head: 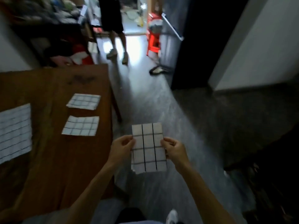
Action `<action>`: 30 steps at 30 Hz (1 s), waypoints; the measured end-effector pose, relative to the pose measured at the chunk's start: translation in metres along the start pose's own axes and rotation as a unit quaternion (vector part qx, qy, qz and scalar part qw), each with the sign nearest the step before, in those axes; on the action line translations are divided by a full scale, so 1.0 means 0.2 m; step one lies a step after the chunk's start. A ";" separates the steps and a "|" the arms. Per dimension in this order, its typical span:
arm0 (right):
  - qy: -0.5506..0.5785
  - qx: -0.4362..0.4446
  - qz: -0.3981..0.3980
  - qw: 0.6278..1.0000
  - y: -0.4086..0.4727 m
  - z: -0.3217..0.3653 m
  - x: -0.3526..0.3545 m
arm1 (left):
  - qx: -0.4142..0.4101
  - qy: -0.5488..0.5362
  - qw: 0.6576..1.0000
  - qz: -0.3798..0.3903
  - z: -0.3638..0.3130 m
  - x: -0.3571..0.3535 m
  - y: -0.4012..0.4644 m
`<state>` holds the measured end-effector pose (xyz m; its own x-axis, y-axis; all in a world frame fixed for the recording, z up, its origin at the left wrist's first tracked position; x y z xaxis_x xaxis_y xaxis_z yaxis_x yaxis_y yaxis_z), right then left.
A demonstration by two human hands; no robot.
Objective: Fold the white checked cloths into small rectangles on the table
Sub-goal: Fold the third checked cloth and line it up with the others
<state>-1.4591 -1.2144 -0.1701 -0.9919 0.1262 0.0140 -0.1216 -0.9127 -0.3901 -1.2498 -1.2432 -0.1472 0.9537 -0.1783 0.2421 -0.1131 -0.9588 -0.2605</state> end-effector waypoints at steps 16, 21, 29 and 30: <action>-0.278 0.053 0.360 0.889 0.74 0.25 -1.10 | 0.146 -0.190 0.886 -0.397 0.46 0.63 0.01; -0.392 0.076 0.420 0.815 0.86 0.13 -1.48 | 0.198 -0.193 0.826 -0.491 0.67 0.74 -0.08; -0.500 0.134 0.541 0.662 0.90 -0.17 -2.03 | 0.305 -0.198 0.741 -0.565 0.96 0.91 -0.16; -0.507 0.143 0.556 0.644 0.90 -0.21 -2.09 | 0.320 -0.190 0.731 -0.573 0.99 0.93 -0.16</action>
<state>-1.0653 -1.4155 -0.2853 0.0308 -0.8520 0.5227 0.8255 -0.2731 -0.4938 -1.0144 -1.2013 -0.2783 0.3434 0.8504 0.3986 0.8574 -0.1107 -0.5026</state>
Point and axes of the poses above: each hand's wrist, its own y-axis towards the middle knuckle, its own x-axis out of the back of the hand, z = x × y, the point moved 7 cm from there along y, towards the middle knuckle, and after that the axes turned 4 degrees about z, right-handed, at the moved point
